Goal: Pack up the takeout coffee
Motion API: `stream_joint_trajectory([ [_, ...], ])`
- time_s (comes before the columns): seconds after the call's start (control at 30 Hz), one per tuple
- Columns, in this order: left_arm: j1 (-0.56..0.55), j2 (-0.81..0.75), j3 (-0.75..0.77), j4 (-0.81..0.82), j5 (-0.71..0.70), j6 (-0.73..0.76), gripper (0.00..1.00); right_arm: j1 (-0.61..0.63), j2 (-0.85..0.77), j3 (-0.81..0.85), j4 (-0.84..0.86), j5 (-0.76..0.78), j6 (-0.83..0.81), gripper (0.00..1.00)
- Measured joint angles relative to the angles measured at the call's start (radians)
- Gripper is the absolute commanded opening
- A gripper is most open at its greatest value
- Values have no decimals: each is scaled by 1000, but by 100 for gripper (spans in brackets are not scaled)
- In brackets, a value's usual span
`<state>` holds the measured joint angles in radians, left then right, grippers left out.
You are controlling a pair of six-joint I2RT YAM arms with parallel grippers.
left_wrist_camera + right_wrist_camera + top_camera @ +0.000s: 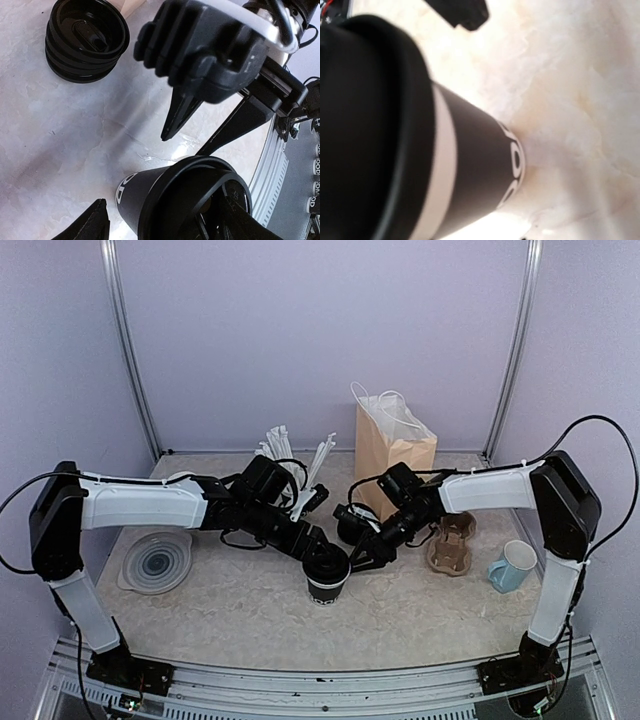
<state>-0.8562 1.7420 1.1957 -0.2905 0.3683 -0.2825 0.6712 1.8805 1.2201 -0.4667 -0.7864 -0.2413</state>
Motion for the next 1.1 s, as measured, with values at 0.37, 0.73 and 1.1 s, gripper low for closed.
stream_joint_trajectory([
  [0.37,-1,-3,-25,47,-5,-5,82,-1,16,9,-5,8,0,34],
  [0.73,-16,-64,-68,39,-111,10,88,1,-45,9,-23,48,-43,43],
  [1.1,-31,-132,-68,13,-196,59,99,1,-211,9,-95,95,-196,60],
])
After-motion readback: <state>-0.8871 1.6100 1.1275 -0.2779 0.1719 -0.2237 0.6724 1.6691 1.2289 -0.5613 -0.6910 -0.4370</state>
